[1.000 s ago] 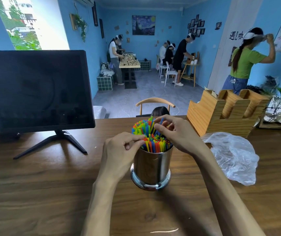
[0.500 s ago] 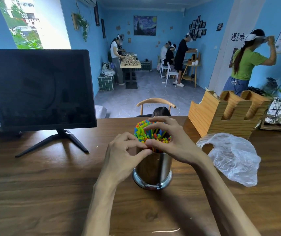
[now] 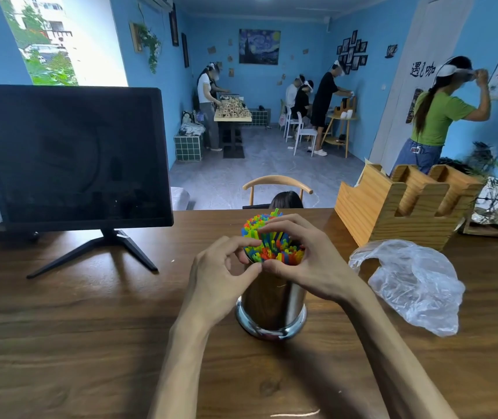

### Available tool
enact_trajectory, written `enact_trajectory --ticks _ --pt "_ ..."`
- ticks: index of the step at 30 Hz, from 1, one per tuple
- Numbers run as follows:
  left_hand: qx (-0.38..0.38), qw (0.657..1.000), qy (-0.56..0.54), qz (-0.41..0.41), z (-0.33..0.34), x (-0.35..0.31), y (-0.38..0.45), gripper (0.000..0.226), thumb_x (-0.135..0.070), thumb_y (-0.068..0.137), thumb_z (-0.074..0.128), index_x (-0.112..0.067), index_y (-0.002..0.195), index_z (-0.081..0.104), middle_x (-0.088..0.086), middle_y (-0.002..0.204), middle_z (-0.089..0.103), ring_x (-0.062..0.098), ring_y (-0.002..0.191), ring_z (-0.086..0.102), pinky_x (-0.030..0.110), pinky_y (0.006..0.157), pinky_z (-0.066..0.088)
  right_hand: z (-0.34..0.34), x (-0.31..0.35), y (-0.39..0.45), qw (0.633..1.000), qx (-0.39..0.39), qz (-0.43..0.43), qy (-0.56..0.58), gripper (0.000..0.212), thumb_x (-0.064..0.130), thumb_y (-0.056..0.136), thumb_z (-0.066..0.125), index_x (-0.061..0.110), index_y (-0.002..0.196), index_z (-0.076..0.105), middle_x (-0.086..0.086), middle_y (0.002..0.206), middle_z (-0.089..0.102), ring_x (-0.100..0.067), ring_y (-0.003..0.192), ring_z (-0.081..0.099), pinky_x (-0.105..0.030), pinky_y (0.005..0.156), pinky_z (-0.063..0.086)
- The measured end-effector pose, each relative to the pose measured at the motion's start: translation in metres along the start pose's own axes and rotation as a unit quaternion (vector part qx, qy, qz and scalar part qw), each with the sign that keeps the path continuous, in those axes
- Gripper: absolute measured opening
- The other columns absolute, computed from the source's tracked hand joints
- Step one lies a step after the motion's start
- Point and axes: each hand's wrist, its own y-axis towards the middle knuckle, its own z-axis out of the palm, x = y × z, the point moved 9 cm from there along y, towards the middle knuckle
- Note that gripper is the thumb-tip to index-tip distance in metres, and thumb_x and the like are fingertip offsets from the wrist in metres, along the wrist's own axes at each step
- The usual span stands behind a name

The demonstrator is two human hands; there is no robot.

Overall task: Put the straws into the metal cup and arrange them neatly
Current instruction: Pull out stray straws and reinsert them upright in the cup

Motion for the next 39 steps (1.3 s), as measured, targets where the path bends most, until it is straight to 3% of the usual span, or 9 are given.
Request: enact_trajectory --ticks 6,13,27,33,39 --pt "0.02 0.999 0.024 0.022 0.007 -0.007 0.001 0.038 -0.03 0.08 0.084 -0.045 0.113 0.074 -0.018 0.091 0.055 -0.001 0.087 0.054 0.006 0.07 0.037 -0.002 0.003 -0.003 1.0 0.004 -0.003 0.022 0.058 0.009 0.078 0.079 0.029 0.13 0.061 0.015 0.131 0.054 -0.004 0.127 0.052 -0.028 0.107 0.046" --pt "0.017 0.999 0.03 0.027 0.012 -0.009 0.003 0.034 -0.029 0.079 0.082 -0.048 0.107 0.075 -0.021 0.097 0.052 0.002 0.094 0.057 0.005 0.074 0.037 -0.002 0.004 -0.007 0.999 0.009 0.002 0.039 0.06 0.005 0.079 0.076 0.029 0.131 0.058 0.017 0.131 0.054 -0.006 0.127 0.052 -0.028 0.107 0.046" --pt "-0.017 0.995 0.046 0.082 0.008 -0.012 0.006 0.018 -0.036 0.077 0.082 -0.04 0.095 0.08 -0.016 0.092 0.055 0.013 0.092 0.059 0.038 0.073 0.054 -0.002 0.0 -0.008 0.999 0.009 0.015 0.04 0.055 0.009 0.082 0.076 0.03 0.13 0.059 0.014 0.131 0.055 -0.006 0.127 0.052 -0.03 0.106 0.048" --pt "-0.012 0.994 0.046 0.095 0.01 -0.012 0.004 0.026 -0.03 0.078 0.085 -0.043 0.099 0.079 -0.017 0.099 0.057 0.013 0.096 0.06 0.04 0.076 0.056 -0.001 0.0 -0.008 0.998 0.007 0.024 0.056 0.053 0.016 0.08 0.073 0.031 0.13 0.059 0.019 0.128 0.058 -0.004 0.126 0.053 -0.036 0.106 0.049" --pt "-0.014 0.994 0.04 0.101 0.009 -0.013 0.005 0.033 -0.029 0.077 0.087 -0.048 0.101 0.076 -0.018 0.099 0.057 0.013 0.093 0.061 0.04 0.074 0.056 -0.001 -0.001 -0.01 0.998 0.004 0.029 0.062 0.054 0.016 0.079 0.073 0.032 0.129 0.06 0.025 0.125 0.059 -0.002 0.125 0.054 -0.034 0.106 0.05"
